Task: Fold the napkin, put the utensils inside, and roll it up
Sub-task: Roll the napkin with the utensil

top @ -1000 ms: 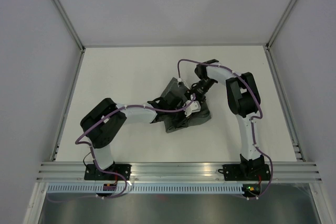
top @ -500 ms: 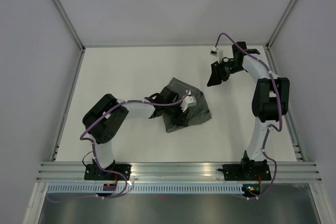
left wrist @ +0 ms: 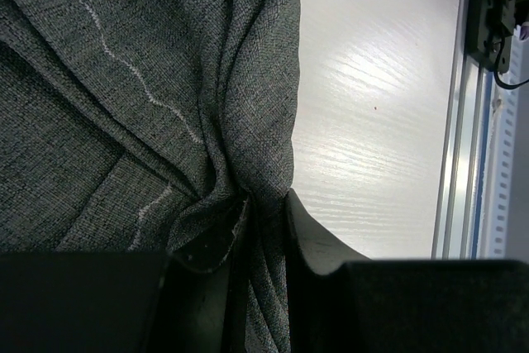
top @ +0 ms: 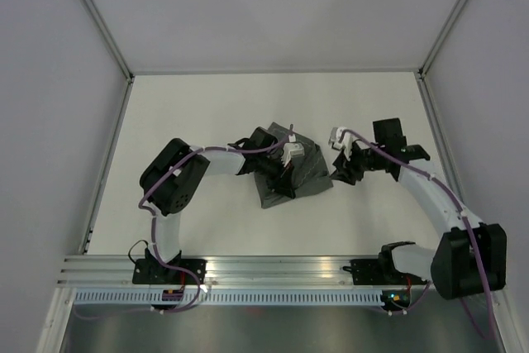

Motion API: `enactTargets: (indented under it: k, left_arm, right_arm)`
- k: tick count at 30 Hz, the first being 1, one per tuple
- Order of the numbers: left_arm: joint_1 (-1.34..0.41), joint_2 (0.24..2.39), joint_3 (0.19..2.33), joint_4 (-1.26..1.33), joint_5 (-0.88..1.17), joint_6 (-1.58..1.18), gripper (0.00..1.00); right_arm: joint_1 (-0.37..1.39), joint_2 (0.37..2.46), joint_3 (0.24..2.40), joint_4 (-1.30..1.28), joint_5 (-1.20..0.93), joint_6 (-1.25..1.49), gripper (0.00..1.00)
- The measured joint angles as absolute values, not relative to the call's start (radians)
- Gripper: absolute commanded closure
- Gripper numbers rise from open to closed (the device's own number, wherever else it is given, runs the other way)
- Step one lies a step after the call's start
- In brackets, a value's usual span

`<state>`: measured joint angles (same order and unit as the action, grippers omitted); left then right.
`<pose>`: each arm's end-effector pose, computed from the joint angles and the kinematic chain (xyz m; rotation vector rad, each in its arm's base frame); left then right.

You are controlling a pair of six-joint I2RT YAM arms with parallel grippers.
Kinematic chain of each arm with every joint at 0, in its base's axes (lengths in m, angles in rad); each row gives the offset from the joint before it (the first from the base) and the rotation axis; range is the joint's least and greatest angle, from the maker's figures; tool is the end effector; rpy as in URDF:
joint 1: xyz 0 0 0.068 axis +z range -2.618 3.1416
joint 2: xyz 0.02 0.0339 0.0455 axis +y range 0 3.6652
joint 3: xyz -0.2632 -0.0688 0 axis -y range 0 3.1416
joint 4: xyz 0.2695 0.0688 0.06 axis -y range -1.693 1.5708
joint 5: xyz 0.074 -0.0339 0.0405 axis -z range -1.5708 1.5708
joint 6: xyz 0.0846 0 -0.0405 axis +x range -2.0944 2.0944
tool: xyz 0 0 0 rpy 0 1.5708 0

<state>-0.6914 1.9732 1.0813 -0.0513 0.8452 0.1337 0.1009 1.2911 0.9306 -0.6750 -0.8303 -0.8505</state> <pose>0.2797 -0.3136 0.0783 1.3227 2.1216 -1.2905 0.2798 0.0911 0.2148 -1.2816 1.8896 0.7022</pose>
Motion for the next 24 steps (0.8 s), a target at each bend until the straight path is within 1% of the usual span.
enactTargets:
  k: [3, 6, 16, 24]
  left_arm:
    - [-0.681, 1.989, 1.097, -0.067, 0.871, 0.125, 0.98]
    - [-0.672, 2.004, 1.113, -0.084, 0.894, 0.116, 0.98]
    - [-0.648, 2.078, 1.214, -0.22, 0.968, 0.109, 0.98]
    - [-0.636, 2.119, 1.262, -0.308, 1.019, 0.108, 0.98]
  right_arm:
    - [0.221, 1.155, 0.783, -0.584, -0.76, -0.872, 0.47]
    - [0.346, 1.083, 0.667, -0.494, -0.686, -0.888, 0.47]
    - [0.612, 1.119, 0.481, -0.202, -0.428, -0.928, 0.45]
    - [0.781, 1.234, 0.427, 0.022, -0.246, -0.936, 0.46]
